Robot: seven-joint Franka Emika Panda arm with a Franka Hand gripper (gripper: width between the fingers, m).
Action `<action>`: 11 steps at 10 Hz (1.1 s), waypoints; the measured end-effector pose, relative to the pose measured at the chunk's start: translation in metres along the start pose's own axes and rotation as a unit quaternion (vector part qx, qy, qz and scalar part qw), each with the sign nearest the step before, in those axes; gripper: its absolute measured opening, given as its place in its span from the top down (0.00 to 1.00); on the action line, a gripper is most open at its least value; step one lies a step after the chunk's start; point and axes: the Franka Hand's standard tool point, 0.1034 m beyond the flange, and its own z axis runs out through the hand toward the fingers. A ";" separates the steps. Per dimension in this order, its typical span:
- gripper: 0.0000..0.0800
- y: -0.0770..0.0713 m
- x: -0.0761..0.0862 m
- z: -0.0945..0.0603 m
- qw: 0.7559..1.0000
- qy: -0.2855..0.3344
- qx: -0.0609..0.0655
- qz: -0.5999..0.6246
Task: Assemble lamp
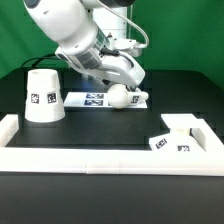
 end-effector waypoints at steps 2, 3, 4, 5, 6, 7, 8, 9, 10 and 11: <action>0.13 0.004 0.002 0.007 1.000 0.002 -0.004 0.001; 0.13 0.005 0.002 0.010 1.000 0.003 -0.005 0.002; 0.13 0.007 0.002 0.015 1.000 0.002 -0.008 0.002; 0.13 0.007 0.001 0.018 1.000 0.000 -0.011 0.002; 0.13 0.007 0.002 0.020 1.000 0.000 -0.013 0.001; 0.13 0.007 0.004 0.023 1.000 0.002 -0.015 0.001; 0.13 0.008 0.005 0.026 1.000 0.001 -0.016 0.003; 0.13 0.008 0.005 0.027 1.000 0.000 -0.017 0.003; 0.13 0.008 0.006 0.027 1.000 0.000 -0.017 0.003; 0.13 0.008 0.006 0.027 1.000 0.000 -0.017 0.003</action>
Offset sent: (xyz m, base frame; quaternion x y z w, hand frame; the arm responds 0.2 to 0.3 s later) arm -0.0115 0.0073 -0.0131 0.0000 0.0080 0.0070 0.9999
